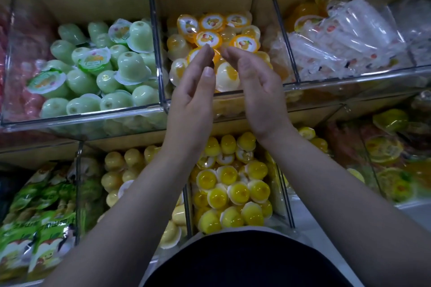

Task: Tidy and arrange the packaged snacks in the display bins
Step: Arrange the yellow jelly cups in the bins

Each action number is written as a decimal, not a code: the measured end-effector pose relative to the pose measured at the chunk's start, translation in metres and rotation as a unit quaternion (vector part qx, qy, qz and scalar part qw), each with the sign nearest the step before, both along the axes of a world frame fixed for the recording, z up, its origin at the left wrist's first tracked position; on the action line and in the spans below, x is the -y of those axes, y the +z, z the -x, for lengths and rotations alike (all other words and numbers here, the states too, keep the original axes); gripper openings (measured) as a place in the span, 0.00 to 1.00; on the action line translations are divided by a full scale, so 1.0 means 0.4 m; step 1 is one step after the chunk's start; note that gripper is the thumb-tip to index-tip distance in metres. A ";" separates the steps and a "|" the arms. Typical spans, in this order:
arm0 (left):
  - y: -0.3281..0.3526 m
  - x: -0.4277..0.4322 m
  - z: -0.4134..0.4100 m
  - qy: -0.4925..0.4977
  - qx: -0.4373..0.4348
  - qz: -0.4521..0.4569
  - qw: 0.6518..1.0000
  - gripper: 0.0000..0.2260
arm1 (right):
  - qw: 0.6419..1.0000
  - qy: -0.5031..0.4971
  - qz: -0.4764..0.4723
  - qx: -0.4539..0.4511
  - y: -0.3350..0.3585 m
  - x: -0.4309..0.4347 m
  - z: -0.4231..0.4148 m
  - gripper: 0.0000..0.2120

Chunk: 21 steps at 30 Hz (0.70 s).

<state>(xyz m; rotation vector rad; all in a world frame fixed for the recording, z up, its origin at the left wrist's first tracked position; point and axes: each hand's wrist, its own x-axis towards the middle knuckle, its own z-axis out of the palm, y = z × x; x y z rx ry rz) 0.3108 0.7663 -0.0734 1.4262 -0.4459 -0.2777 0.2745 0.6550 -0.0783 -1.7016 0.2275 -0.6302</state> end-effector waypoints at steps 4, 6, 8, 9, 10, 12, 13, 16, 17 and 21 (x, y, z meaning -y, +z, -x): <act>-0.016 0.032 0.041 -0.016 -0.010 0.028 0.999 0.19 | 1.000 -0.001 -0.015 0.007 -0.016 0.022 0.057 0.21; -0.022 0.054 0.067 -0.022 -0.023 0.035 0.999 0.18 | 1.000 -0.004 -0.029 0.009 -0.023 0.040 0.088 0.21; -0.028 0.076 0.093 -0.027 -0.027 0.024 0.999 0.19 | 0.999 -0.012 -0.042 0.004 -0.032 0.061 0.118 0.19; -0.033 0.087 0.107 -0.032 -0.027 0.019 0.999 0.19 | 0.999 -0.016 -0.046 0.001 -0.036 0.072 0.135 0.18; -0.037 0.097 0.120 -0.035 -0.029 0.017 0.999 0.20 | 0.999 -0.020 -0.048 -0.002 -0.041 0.082 0.150 0.17; -0.050 0.115 0.144 -0.040 -0.042 0.020 0.998 0.20 | 0.999 -0.026 -0.046 -0.012 -0.051 0.102 0.181 0.17; -0.055 0.124 0.156 -0.042 -0.048 0.022 0.998 0.20 | 0.998 -0.028 -0.044 -0.018 -0.057 0.111 0.195 0.17; -0.069 0.153 0.195 -0.043 -0.063 0.032 0.997 0.20 | 0.998 -0.033 -0.041 -0.039 -0.077 0.140 0.235 0.18; -0.075 0.164 0.207 -0.043 -0.067 0.031 0.996 0.19 | 0.997 -0.034 -0.043 -0.046 -0.085 0.149 0.246 0.18; -0.101 0.213 0.250 -0.038 -0.078 0.002 0.996 0.19 | 0.995 -0.048 -0.059 -0.069 -0.114 0.194 0.293 0.18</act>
